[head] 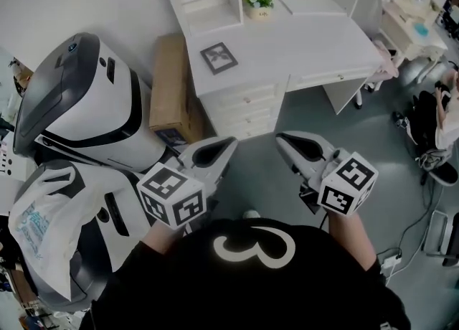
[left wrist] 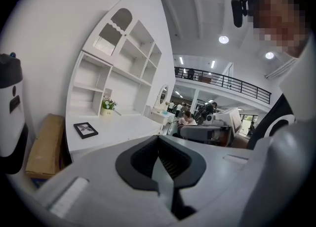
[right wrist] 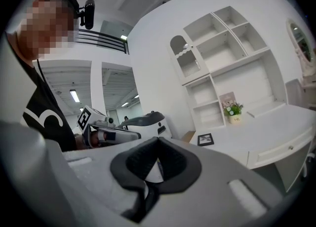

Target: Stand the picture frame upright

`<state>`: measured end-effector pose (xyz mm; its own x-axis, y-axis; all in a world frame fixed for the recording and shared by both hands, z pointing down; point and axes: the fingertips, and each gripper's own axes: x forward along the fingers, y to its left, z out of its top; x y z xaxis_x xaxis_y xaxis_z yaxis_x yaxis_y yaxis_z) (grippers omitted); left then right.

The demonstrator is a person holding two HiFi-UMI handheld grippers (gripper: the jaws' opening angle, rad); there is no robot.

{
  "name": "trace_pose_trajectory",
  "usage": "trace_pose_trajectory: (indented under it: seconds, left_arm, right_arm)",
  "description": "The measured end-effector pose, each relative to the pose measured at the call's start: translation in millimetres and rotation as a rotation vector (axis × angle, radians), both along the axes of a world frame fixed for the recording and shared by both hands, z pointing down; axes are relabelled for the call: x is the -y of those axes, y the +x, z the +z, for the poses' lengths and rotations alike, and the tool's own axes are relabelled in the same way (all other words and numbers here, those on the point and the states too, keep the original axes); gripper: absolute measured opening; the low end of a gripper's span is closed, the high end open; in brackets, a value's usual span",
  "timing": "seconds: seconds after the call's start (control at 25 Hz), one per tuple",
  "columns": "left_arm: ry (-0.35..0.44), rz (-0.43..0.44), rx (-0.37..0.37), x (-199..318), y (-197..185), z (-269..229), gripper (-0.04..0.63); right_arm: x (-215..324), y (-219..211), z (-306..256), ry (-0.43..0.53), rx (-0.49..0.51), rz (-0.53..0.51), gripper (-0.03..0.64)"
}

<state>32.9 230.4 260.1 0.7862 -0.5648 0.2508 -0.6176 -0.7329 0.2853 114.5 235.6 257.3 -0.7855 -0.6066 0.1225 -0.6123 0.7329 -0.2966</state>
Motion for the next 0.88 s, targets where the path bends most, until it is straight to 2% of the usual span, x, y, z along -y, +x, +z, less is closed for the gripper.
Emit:
trace_pose_trajectory:
  seconds: [0.28,0.44,0.68,0.88]
  left_arm:
    - [0.027,-0.026,0.010,20,-15,-3,0.009]
    - [0.018,-0.046,0.003,49,-32,2,0.009]
    - [-0.028,-0.066,-0.001,126,-54,31,0.009]
    - [-0.094,-0.038,0.021,209,-64,65,0.011]
  right_arm:
    - [24,-11,4,0.004,0.003,-0.001,0.002]
    - [53,-23,9,-0.008,-0.016,-0.008,0.002]
    - [125,-36,26,-0.070,-0.017,0.010,0.002]
    - [209,-47,49,-0.120,-0.056,0.034,0.002]
